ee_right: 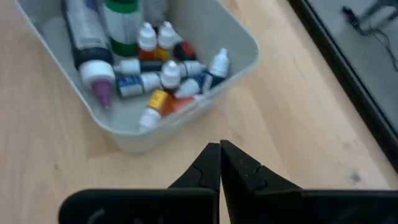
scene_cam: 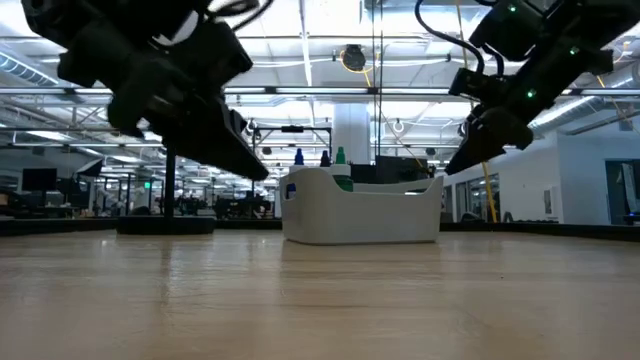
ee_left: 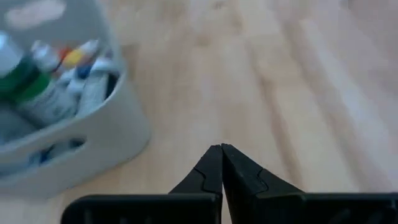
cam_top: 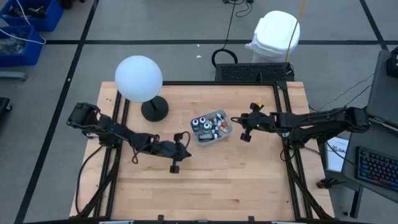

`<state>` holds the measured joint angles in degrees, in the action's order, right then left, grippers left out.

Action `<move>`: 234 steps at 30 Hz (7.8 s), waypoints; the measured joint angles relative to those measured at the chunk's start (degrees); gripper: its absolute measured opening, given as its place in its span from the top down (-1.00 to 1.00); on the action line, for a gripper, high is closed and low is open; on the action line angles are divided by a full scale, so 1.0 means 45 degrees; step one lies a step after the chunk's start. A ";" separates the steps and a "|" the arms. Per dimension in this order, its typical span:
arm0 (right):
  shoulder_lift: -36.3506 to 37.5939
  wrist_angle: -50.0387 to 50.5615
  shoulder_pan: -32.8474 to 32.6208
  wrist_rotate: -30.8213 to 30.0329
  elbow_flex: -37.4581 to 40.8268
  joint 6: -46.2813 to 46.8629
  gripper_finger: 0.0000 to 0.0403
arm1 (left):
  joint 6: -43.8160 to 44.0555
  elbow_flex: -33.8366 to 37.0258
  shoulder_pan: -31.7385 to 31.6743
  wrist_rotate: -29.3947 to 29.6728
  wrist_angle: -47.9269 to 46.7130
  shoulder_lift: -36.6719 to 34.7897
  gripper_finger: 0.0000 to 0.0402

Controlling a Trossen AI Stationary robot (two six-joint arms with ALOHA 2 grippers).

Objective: Pick & Place food coloring
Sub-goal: Return to Home Position

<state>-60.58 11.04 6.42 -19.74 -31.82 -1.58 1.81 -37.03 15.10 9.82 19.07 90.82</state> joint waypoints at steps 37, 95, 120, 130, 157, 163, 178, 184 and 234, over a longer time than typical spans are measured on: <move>-0.5178 -0.5702 -0.1119 0.1443 0.0463 0.0972 1.00 | 0.3338 0.0007 -0.2689 0.1983 -0.1526 -0.0007 0.98; 0.2321 -0.5730 -0.0795 0.3807 0.2655 -0.3483 1.00 | 0.1753 0.0202 0.0363 0.6692 -0.5941 -0.3648 0.98; 0.7862 -0.6886 0.2093 0.7173 0.5714 -0.0801 1.00 | -0.3655 0.6098 0.2523 0.6449 0.0136 -1.2774 0.99; 0.9571 -0.6906 0.1145 0.6394 0.5966 -0.0569 1.00 | -0.5506 0.6127 0.3311 0.5752 -0.0355 -1.4456 0.98; 1.0750 -0.5080 -0.0020 0.5374 0.5563 -0.1390 1.00 | -0.6816 0.6122 -0.1928 -0.0430 -0.3898 -1.9373 1.00; 1.1850 -0.3959 -0.0508 0.4694 0.5568 -0.1156 1.00 | -0.6356 0.6118 -0.1950 -0.0095 -0.5532 -2.0120 1.00; 1.3433 -0.3930 -0.2110 0.2676 0.6479 -0.0917 1.00 | -0.5452 0.7835 -0.1950 0.0141 -0.4243 -2.0126 1.00; 1.3424 -0.3392 -0.2803 0.2057 0.6501 -0.1462 1.00 | -0.5381 0.7716 -0.1926 -0.0318 -0.4647 -2.0125 1.00; 1.2832 -0.3564 -0.2861 0.3054 0.6884 -0.0226 1.00 | -0.2557 0.8104 -0.1785 -0.1505 -0.3537 -1.7624 0.88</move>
<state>-2.83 -4.99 -6.46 -6.00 -0.84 -2.60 -9.69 -0.56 7.07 3.05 3.16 11.51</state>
